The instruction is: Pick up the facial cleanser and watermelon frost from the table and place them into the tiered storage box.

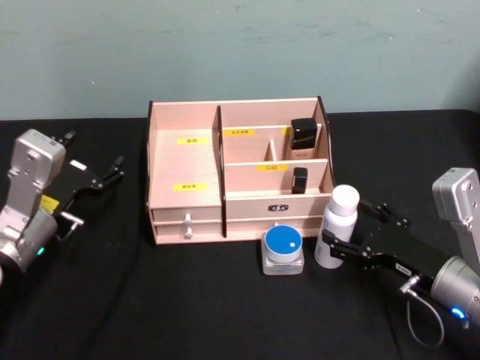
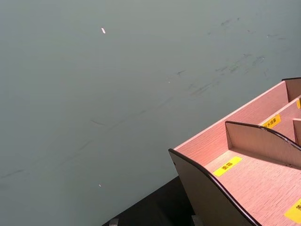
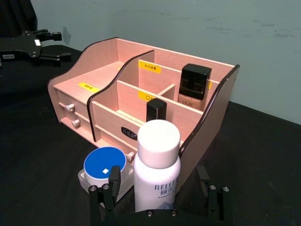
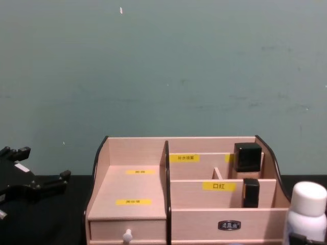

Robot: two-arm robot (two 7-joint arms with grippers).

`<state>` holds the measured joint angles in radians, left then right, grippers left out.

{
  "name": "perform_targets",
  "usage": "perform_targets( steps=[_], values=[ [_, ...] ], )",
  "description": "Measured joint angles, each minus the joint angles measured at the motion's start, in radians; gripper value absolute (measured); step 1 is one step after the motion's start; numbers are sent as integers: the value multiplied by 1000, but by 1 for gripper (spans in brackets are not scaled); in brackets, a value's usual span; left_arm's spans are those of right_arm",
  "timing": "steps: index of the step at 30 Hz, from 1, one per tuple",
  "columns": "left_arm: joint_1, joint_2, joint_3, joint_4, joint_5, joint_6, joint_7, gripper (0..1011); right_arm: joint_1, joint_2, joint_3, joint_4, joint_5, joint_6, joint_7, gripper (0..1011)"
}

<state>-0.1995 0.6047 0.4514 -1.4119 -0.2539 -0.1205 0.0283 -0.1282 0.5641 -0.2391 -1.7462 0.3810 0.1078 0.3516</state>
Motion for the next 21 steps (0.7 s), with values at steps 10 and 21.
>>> perform_targets(
  steps=[10,21],
  values=[
    [0,0,0,0,0,0,0,1001,29,-21,-6,26,-12,1,11,1002],
    [0,0,0,0,0,0,0,1001,52,-43,-13,53,-17,-1,16,1002]
  ],
)
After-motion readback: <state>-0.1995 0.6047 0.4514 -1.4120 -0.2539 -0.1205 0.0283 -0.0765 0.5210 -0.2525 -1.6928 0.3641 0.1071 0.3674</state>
